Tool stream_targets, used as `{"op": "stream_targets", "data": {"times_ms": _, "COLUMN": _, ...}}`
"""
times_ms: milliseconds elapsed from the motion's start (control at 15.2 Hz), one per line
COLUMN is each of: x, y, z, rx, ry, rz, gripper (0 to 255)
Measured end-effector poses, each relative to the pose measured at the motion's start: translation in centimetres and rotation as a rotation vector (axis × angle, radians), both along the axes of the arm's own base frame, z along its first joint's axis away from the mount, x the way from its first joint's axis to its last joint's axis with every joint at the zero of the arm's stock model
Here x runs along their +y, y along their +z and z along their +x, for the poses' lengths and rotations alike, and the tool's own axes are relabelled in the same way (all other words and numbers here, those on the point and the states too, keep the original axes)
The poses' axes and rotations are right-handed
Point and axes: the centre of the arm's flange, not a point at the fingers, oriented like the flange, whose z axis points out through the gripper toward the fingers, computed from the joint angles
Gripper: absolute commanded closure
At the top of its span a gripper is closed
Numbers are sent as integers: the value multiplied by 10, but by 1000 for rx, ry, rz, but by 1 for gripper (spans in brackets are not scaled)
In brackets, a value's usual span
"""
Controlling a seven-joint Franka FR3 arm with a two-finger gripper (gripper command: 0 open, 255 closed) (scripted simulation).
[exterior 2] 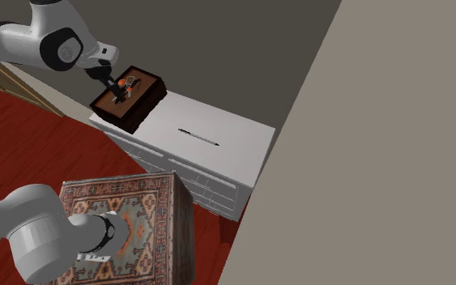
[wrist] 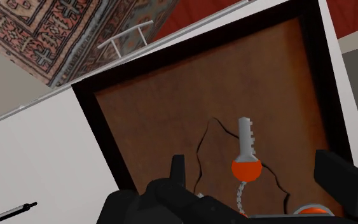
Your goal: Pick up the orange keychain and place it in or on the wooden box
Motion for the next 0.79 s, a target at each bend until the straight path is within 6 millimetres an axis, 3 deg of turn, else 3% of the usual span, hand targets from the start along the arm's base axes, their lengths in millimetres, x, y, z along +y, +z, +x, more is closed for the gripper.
{"op": "stream_targets", "data": {"times_ms": 66, "x": 0, "y": 0, "z": 0, "rx": 0, "ry": 0, "rz": 0, "gripper": 0}}
{"op": "stream_targets", "data": {"times_ms": 396, "x": 0, "y": 44, "z": 0, "rx": 0, "ry": 0, "rz": 1, "gripper": 0}}
{"op": "stream_targets", "data": {"times_ms": 792, "x": 0, "y": 50, "z": 0, "rx": 0, "ry": 0, "rz": 0, "gripper": 0}}
